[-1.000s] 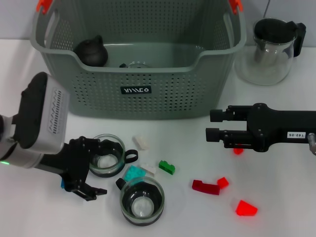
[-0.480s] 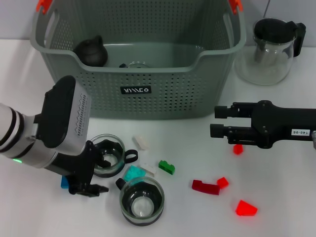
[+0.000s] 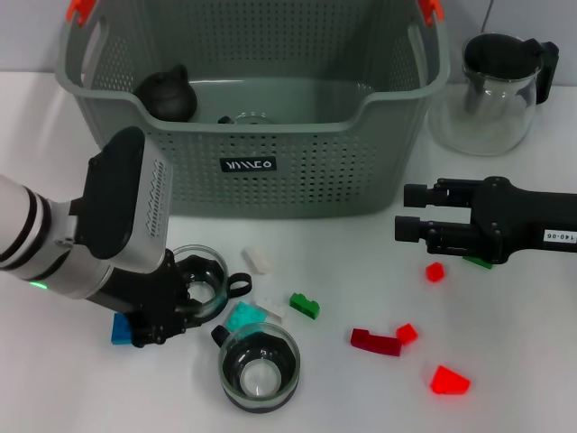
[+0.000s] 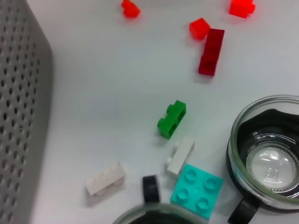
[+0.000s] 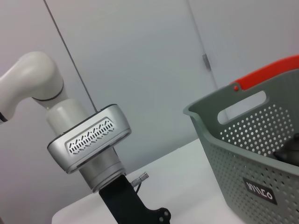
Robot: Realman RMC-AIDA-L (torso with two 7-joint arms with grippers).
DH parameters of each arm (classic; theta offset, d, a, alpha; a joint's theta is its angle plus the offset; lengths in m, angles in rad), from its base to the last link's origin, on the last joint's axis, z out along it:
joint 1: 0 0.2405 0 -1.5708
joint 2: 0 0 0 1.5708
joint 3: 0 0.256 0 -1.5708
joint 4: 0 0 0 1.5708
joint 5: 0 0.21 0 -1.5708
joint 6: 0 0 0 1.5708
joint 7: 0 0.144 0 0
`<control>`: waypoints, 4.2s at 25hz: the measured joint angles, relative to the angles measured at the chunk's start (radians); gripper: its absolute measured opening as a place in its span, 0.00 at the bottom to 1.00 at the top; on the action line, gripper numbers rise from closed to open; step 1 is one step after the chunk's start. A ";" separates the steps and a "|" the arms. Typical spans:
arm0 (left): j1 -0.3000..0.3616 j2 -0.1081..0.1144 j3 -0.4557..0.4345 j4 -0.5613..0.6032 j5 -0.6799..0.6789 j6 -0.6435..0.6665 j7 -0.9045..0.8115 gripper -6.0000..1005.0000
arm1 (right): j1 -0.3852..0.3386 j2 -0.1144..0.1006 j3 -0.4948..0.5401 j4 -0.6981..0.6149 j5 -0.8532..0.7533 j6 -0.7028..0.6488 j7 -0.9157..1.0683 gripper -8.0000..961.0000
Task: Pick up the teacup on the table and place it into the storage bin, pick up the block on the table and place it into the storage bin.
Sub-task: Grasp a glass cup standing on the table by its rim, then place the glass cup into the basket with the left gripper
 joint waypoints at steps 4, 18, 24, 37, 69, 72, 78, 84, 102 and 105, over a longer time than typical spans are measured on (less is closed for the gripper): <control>-0.003 -0.001 0.021 -0.003 0.018 -0.009 -0.018 0.17 | -0.005 0.000 0.006 0.000 0.000 -0.002 -0.005 0.69; -0.028 0.003 0.018 0.018 0.021 0.000 -0.146 0.08 | -0.014 -0.003 0.007 0.000 0.000 -0.006 -0.017 0.69; -0.058 0.005 -0.021 0.023 0.026 0.053 -0.216 0.06 | -0.016 -0.009 0.010 0.000 0.000 -0.005 -0.019 0.69; -0.059 0.002 -0.117 0.088 -0.077 0.141 -0.330 0.06 | -0.023 -0.026 0.009 0.004 0.000 -0.008 -0.022 0.69; -0.629 0.187 -0.320 -0.547 -0.229 -0.461 -0.725 0.06 | -0.031 -0.078 0.020 0.054 0.000 0.003 -0.005 0.69; -0.667 0.178 -0.294 -0.629 -0.172 -0.569 -0.733 0.06 | -0.031 -0.078 0.018 0.054 0.000 0.004 -0.008 0.69; -0.692 0.146 -0.253 -0.709 -0.113 -0.713 -0.735 0.06 | -0.036 -0.078 0.015 0.057 0.000 0.015 -0.013 0.69; -0.692 0.107 -0.195 -0.736 -0.081 -0.793 -0.730 0.06 | -0.036 -0.078 0.012 0.064 0.000 0.026 -0.016 0.69; -0.678 0.073 -0.164 -0.745 -0.011 -0.847 -0.734 0.15 | -0.025 -0.069 0.020 0.066 -0.037 0.044 -0.018 0.69; -0.677 0.076 -0.169 -0.745 -0.010 -0.848 -0.735 0.27 | -0.026 -0.070 0.020 0.066 -0.037 0.044 -0.018 0.69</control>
